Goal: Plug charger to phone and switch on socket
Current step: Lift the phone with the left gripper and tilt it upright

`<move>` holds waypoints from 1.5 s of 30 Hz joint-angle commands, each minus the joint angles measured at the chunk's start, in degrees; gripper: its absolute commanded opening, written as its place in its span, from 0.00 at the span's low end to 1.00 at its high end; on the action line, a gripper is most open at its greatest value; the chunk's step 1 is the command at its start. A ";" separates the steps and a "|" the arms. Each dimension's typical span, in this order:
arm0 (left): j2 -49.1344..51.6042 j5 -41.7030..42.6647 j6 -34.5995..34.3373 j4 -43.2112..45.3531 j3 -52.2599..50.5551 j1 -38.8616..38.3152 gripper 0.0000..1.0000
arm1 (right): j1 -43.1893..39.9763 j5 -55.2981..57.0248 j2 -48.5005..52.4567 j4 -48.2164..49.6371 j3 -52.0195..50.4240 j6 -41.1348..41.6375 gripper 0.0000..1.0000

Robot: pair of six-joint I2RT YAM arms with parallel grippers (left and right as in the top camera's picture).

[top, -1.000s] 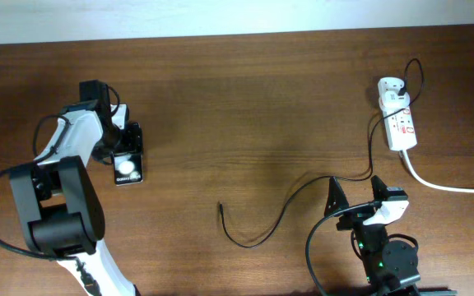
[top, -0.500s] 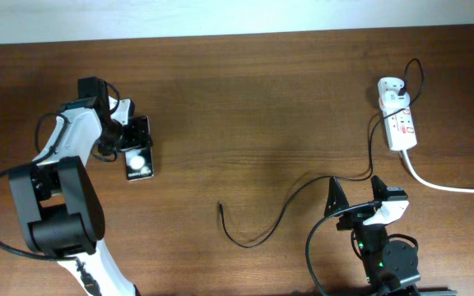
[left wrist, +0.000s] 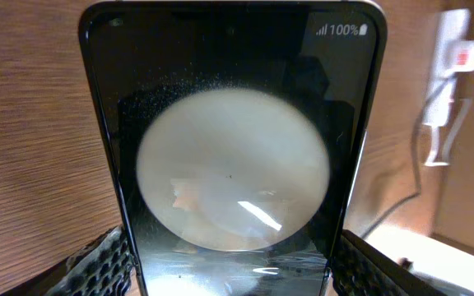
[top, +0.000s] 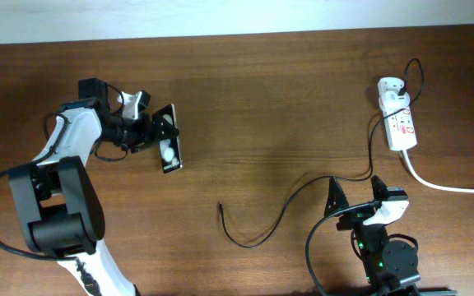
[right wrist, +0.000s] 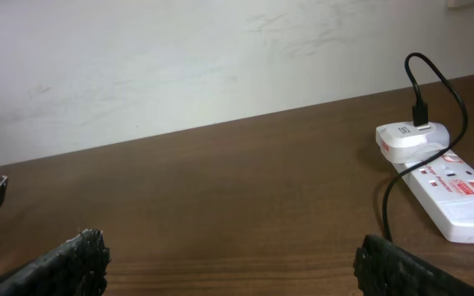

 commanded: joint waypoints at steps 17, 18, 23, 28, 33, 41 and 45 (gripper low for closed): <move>0.37 36.33 -22.12 11.37 1.55 -0.02 0.00 | -0.31 -0.31 -0.33 -0.15 -0.46 0.31 0.99; 0.37 37.42 -23.17 11.37 1.55 -0.02 0.00 | -0.31 -0.31 -0.33 -0.15 -0.46 0.33 0.99; 0.37 42.66 -28.74 11.37 1.55 -0.02 0.00 | -0.31 -0.31 -0.33 -0.15 -0.46 0.33 0.99; 0.37 42.66 -38.91 11.37 1.55 -0.02 0.00 | -0.31 -0.31 -0.33 -0.15 -0.46 0.33 0.99; 0.37 42.73 -47.87 11.39 1.55 -0.02 0.00 | -0.31 -0.31 -0.33 -0.15 -0.46 0.31 0.99; 0.37 45.70 -55.28 11.37 1.55 0.33 0.00 | -0.31 -0.31 -0.33 -0.15 -0.46 0.31 0.99; 0.37 45.66 -58.38 11.37 1.55 0.35 0.00 | -0.31 -0.31 -0.33 -0.15 -0.46 0.33 0.99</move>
